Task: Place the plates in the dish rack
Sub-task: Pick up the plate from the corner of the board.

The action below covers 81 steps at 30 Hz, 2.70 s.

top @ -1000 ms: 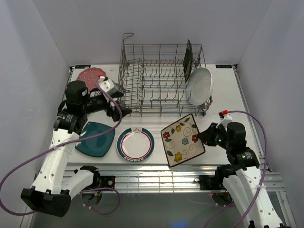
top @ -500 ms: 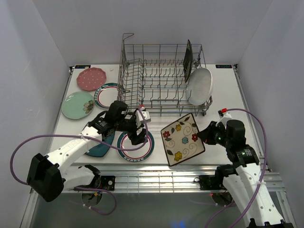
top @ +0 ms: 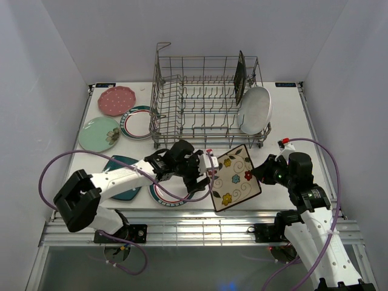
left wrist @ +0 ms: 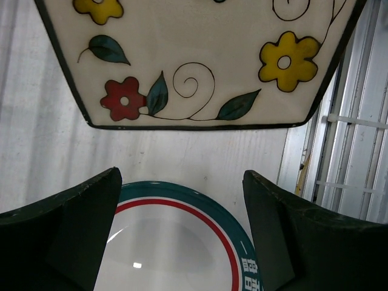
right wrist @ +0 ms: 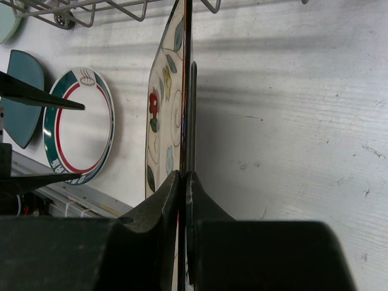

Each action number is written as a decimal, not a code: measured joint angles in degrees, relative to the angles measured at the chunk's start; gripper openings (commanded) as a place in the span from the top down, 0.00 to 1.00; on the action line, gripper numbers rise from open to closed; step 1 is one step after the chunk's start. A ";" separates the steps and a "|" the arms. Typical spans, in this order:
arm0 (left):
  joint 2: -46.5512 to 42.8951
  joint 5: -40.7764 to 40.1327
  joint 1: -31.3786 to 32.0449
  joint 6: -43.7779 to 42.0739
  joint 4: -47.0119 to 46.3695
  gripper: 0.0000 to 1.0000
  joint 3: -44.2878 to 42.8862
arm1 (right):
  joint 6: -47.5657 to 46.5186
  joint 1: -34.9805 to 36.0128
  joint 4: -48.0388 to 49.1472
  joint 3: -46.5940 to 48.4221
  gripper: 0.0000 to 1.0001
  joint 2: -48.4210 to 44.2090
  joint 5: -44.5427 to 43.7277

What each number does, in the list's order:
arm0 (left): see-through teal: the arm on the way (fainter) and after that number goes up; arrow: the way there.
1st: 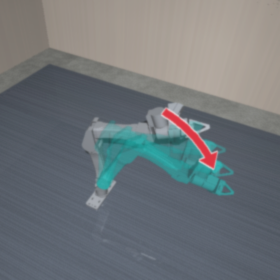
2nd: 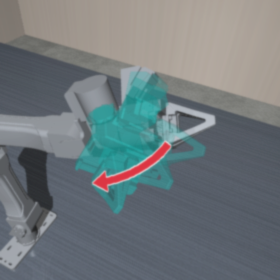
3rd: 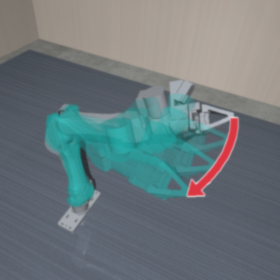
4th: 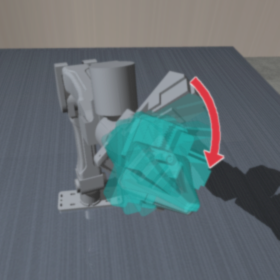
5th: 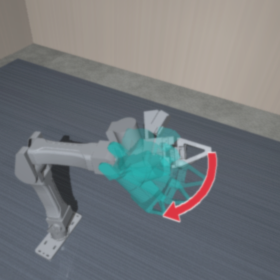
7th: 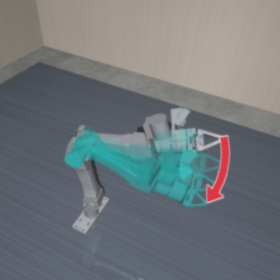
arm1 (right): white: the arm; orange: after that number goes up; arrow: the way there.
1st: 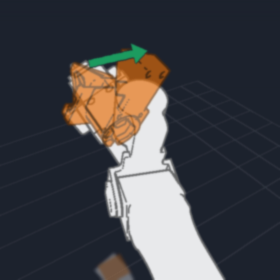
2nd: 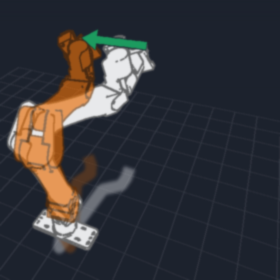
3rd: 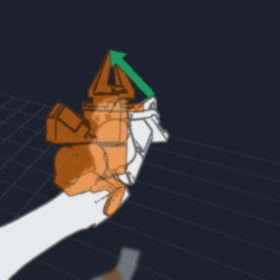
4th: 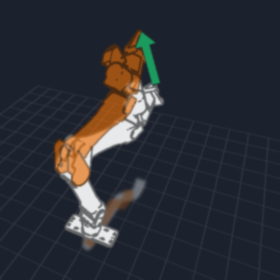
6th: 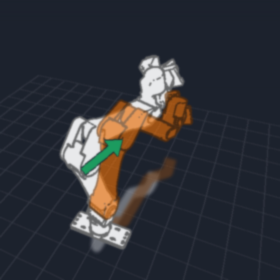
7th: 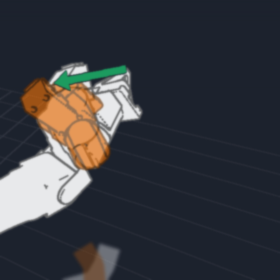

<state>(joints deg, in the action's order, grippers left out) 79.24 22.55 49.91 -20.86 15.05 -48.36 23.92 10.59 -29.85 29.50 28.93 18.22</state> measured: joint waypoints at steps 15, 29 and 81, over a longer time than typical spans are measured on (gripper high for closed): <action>11.50 -9.94 6.60 0.39 -5.86 0.09 -0.55 | -0.22 0.02 0.02 -0.07 0.92 -0.11 0.22; 17.07 -15.72 7.41 2.05 -11.52 0.09 -0.70 | -0.44 0.02 0.13 -0.59 0.92 -0.87 1.07; 18.23 -18.36 7.19 2.93 -17.33 0.09 0.31 | -1.46 -1.20 18.53 -9.81 0.75 -1.62 2.56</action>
<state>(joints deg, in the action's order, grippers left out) 97.47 4.19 57.10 -17.93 -2.28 -48.05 22.46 9.39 -11.31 19.68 27.31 20.78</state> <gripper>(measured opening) 0.905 0.246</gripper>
